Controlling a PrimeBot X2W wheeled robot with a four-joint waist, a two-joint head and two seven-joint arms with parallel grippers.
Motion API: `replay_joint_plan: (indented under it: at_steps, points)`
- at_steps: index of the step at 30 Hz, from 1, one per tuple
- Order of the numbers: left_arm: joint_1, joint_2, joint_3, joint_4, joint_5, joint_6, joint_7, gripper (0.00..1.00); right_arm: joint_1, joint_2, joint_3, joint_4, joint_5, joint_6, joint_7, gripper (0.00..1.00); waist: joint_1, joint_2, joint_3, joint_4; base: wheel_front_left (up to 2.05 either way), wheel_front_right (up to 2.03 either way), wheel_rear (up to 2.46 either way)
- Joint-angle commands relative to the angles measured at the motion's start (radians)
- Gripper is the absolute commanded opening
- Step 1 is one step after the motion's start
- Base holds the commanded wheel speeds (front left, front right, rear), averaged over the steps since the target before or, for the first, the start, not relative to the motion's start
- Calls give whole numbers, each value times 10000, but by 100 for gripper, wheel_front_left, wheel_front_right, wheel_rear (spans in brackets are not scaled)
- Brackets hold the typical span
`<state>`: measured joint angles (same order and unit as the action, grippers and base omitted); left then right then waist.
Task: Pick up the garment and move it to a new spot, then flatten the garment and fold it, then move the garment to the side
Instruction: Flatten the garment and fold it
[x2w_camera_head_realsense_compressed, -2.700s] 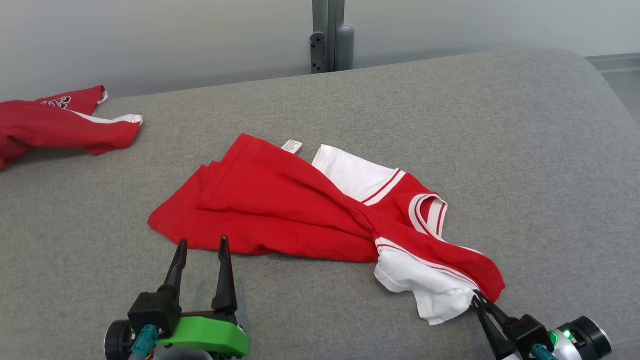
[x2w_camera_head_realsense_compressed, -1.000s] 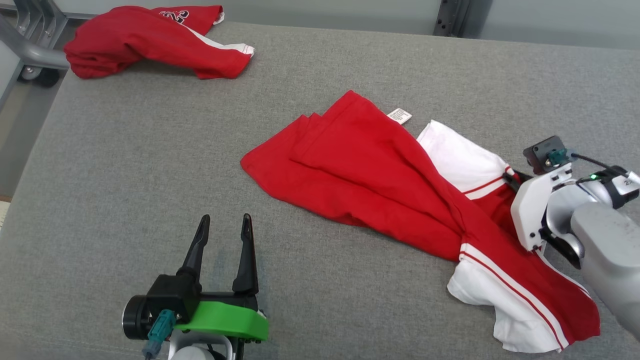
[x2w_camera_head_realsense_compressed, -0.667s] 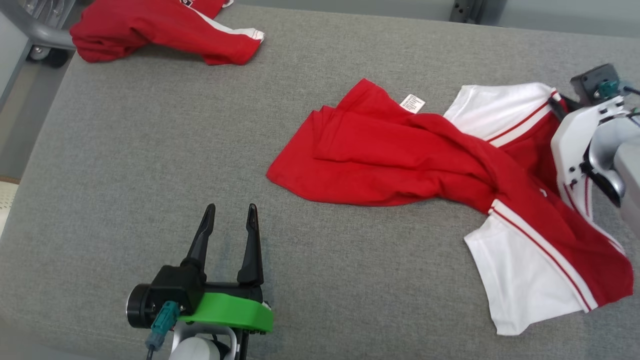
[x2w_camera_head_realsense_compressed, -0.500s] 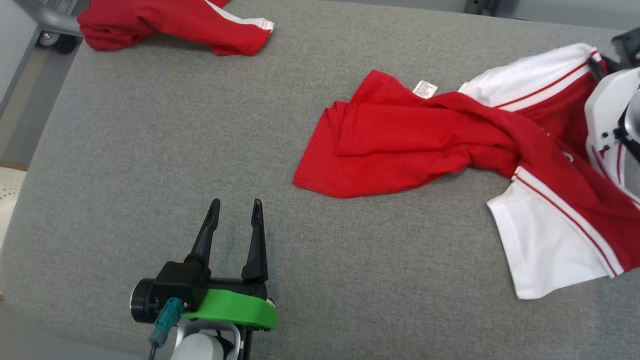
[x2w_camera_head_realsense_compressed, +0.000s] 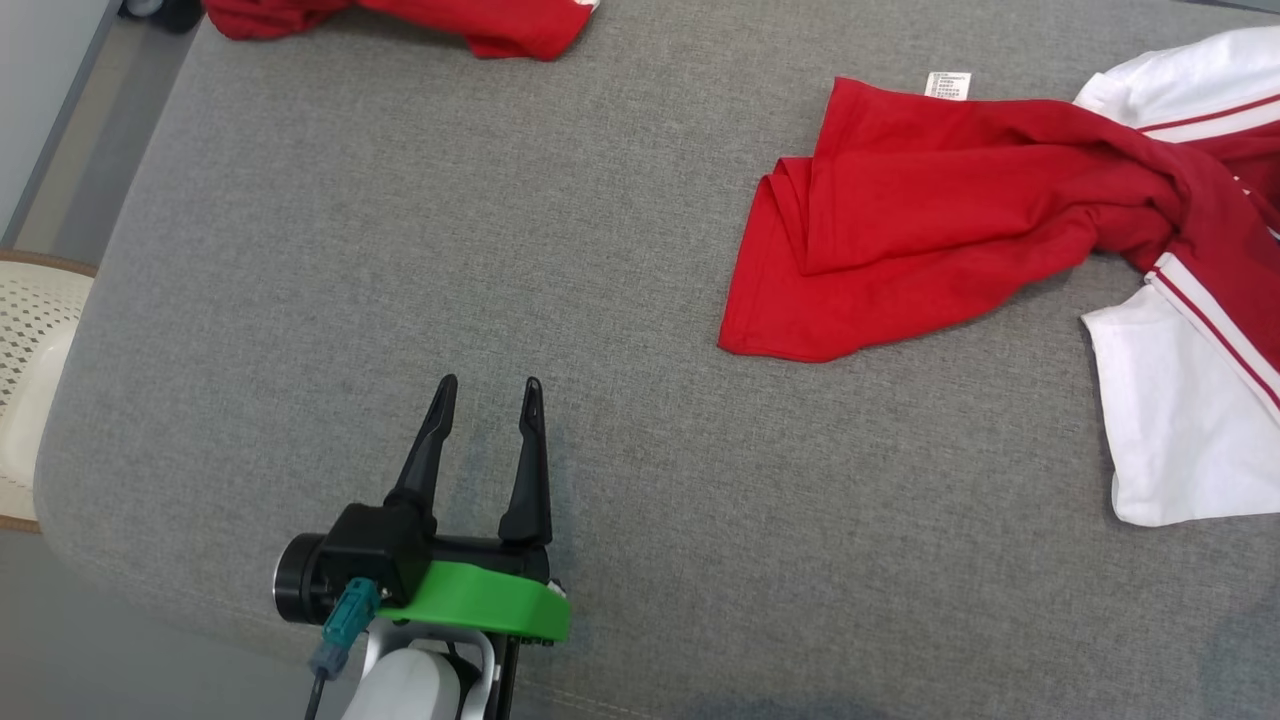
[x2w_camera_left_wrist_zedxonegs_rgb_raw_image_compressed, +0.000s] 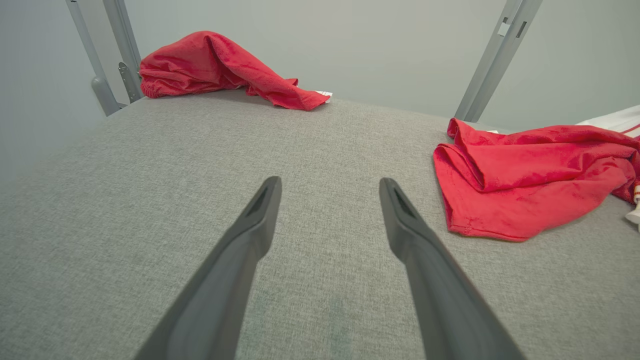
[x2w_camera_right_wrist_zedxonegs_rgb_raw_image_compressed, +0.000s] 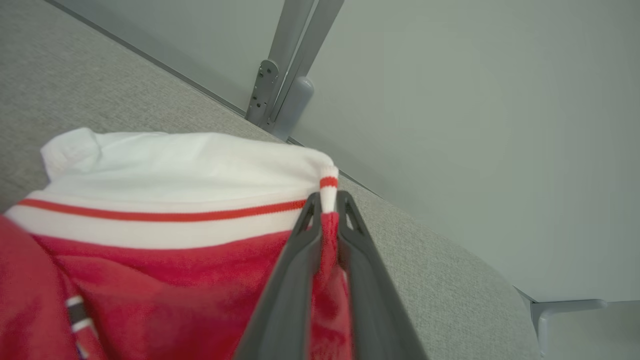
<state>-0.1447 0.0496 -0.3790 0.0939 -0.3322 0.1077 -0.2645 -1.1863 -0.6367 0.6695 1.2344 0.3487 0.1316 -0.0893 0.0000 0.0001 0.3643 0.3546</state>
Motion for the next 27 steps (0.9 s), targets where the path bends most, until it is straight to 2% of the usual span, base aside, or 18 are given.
replay_joint_plan:
  at_steps: [1,6,9,15,21,27]
  points:
    - [-159,16,7,-12,-63,53,3,100,23,44,-62,84,-61,-17,-154,100,0,-1,-7,-2,0,0,0]
    - [-161,17,-2,15,-78,67,2,100,-103,364,-154,151,-142,-17,-600,100,0,-1,-219,-140,0,0,0]
    - [-121,17,-27,20,-77,61,2,100,-19,901,-155,-96,166,-15,-755,100,0,-1,-352,-187,0,0,0]
    - [-87,17,-88,-33,-94,61,2,100,678,1582,892,-1564,1412,-15,-86,100,0,-1,-435,-88,0,0,0]
    - [-95,16,-193,-66,-178,87,2,100,962,911,2477,-2994,2766,-15,1207,100,0,-1,-321,206,0,0,0]
    - [-90,16,-321,-61,-216,112,2,100,1002,409,3338,-3258,3702,-15,1915,100,0,-1,-252,530,0,0,0]
